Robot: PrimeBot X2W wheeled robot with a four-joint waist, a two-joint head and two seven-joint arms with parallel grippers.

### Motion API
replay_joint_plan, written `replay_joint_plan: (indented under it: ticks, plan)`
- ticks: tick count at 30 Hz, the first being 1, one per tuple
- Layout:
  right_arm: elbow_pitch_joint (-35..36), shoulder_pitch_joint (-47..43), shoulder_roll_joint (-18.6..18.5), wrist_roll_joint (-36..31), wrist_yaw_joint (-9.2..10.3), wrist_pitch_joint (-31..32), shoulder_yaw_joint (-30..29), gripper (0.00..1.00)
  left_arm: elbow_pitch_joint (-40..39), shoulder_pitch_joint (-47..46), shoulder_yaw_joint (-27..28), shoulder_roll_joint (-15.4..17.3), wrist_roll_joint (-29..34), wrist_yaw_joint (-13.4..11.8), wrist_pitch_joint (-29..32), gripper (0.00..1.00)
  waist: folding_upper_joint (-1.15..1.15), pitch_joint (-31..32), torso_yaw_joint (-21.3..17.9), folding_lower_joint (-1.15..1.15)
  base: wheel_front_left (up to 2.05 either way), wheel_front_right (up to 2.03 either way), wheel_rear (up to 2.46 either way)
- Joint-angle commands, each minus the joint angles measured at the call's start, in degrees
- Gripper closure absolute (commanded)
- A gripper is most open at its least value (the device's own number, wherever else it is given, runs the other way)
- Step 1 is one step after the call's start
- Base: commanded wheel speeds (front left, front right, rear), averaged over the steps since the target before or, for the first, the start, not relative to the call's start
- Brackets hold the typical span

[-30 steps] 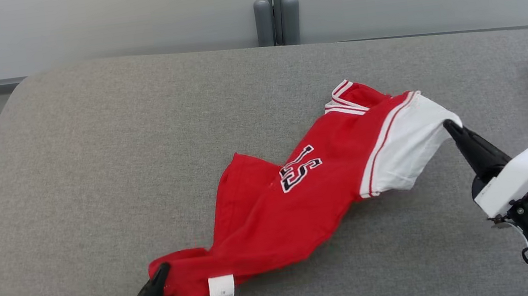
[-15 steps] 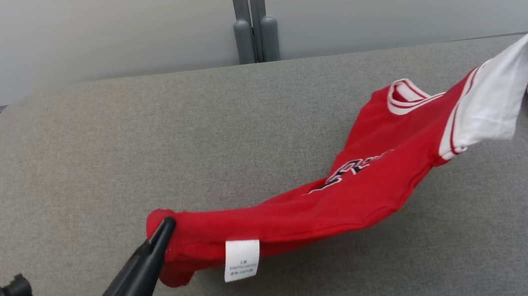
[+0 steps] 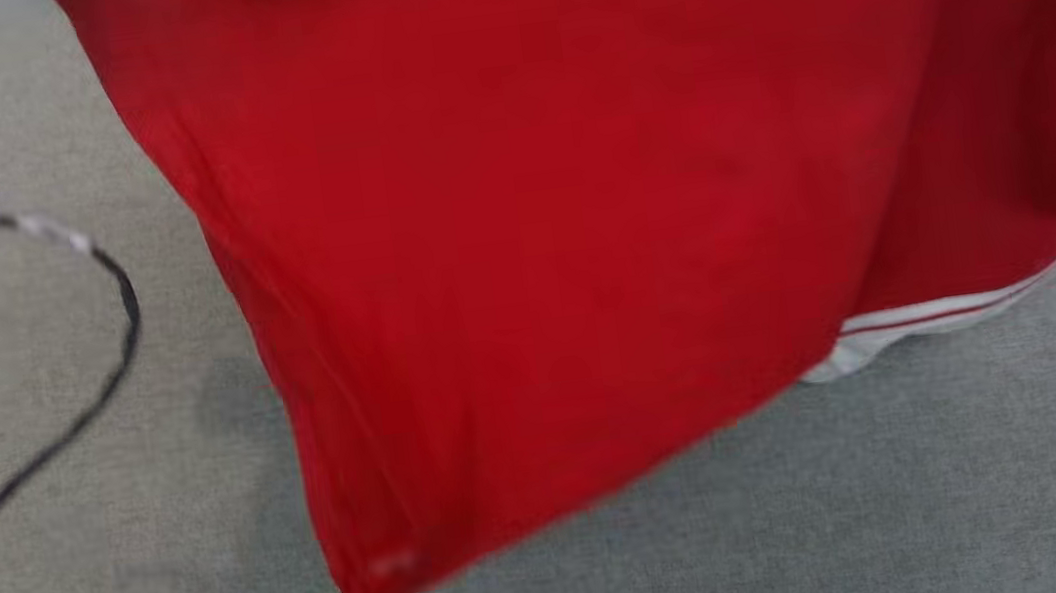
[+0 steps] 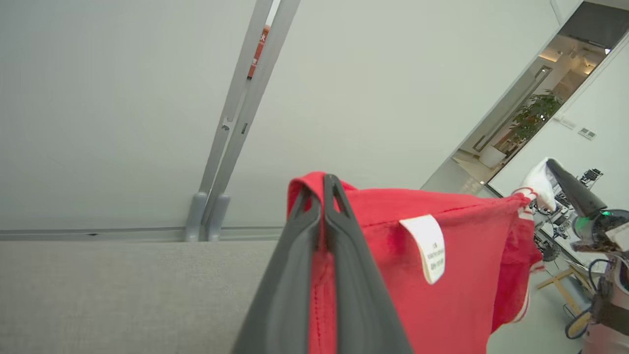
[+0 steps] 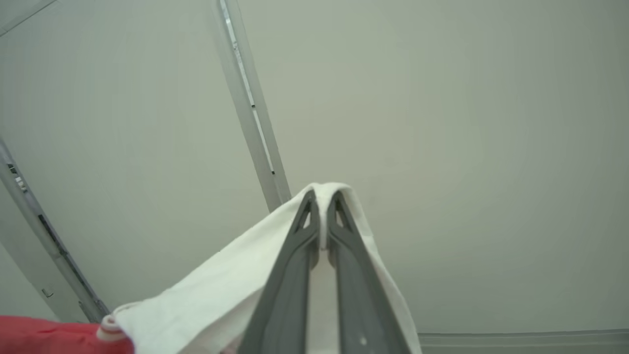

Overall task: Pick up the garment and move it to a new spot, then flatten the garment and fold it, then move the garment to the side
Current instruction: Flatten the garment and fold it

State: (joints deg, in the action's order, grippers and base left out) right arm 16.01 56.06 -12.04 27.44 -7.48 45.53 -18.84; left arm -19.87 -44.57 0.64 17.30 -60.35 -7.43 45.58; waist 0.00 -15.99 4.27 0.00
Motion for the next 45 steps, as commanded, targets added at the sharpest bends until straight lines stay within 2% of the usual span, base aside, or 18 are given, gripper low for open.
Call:
replay_joint_plan:
  ticks: [1,3,5,9,13,16,19,22,26,30,33,34,41,45]
  plan:
    - [-3.8,5.7,-0.2,-3.5,-0.01,-0.7,1.9,1.00,5.6,-6.6,-0.7,0.3,2.4,-0.5,-1.3,1.00,0.00,-16.9,1.4,0.00,0.00,0.00,0.00]
    - [-10.3,13.5,0.4,-9.2,-0.01,-2.7,4.6,1.00,14.5,-15.6,-2.7,1.0,6.6,0.5,-3.5,1.00,0.00,-19.7,1.0,0.00,0.00,0.00,0.00]
    - [-17.2,22.2,1.4,-14.4,0.00,-6.6,6.9,1.00,23.2,-25.1,-4.0,0.9,10.9,1.7,-8.2,1.00,0.00,-22.2,0.3,0.00,0.00,0.00,0.00]
    - [-26.5,34.6,4.0,-20.5,0.01,-16.1,8.1,1.00,35.2,-38.3,-4.6,-0.3,17.8,5.1,-21.8,1.00,0.00,-25.7,-0.9,0.00,0.00,0.00,0.00]
    - [-33.1,40.8,6.0,-20.8,-0.01,-22.8,8.4,1.00,44.2,-45.7,-4.7,-1.2,20.5,10.1,-33.6,1.00,0.00,-26.8,-1.6,0.00,0.00,0.00,0.00]
    - [-34.9,38.2,5.7,-18.3,-0.01,-24.7,10.4,1.00,49.6,-45.1,-6.1,-1.7,20.1,13.1,-38.5,1.00,0.00,-26.7,-1.7,0.00,0.00,0.00,0.00]
    - [-32.8,30.1,5.2,-13.8,0.00,-25.8,11.2,1.00,54.0,-39.6,-9.2,-1.7,19.6,14.6,-41.0,1.00,0.00,-25.6,-1.6,0.00,0.00,0.00,0.00]
    - [-27.3,18.5,4.7,-9.7,0.00,-26.9,10.6,1.00,54.8,-32.4,-12.4,-0.8,17.5,14.9,-42.2,1.00,0.00,-23.5,-1.5,0.00,0.00,0.00,0.00]
    - [-18.4,-1.9,5.7,-5.1,0.00,-26.7,7.5,1.00,51.4,-17.9,-17.4,1.7,11.9,14.9,-41.6,1.00,0.00,-19.3,-1.4,0.00,0.00,0.00,0.00]
    - [-9.8,-20.4,7.3,-0.6,0.00,-26.8,5.0,1.00,45.6,-4.4,-18.8,5.1,6.8,14.9,-42.3,1.00,0.00,-13.4,-1.7,0.00,0.00,0.00,0.00]
    - [-4.9,-34.4,8.4,3.1,0.03,-27.4,3.7,1.00,40.1,8.5,-20.2,7.3,5.5,14.8,-42.5,1.00,0.00,-8.3,-2.4,0.00,0.00,0.00,0.00]
    - [-2.7,-42.7,8.8,5.2,0.04,-27.7,3.7,1.00,35.4,16.9,-20.7,8.1,4.5,14.0,-42.4,1.00,0.00,-5.2,-2.9,0.00,0.00,0.00,0.00]
    - [-1.8,-66.5,9.0,9.5,0.03,-31.3,3.5,1.00,17.9,44.8,-20.3,9.9,2.7,5.1,-44.6,1.00,0.00,1.3,-4.9,0.00,0.00,0.00,0.00]
    - [-2.7,-76.2,9.0,10.7,0.03,-33.1,3.7,1.00,8.2,57.1,-20.1,7.9,-0.1,-0.7,-45.1,1.00,0.00,2.1,-4.4,0.00,0.00,0.00,0.00]
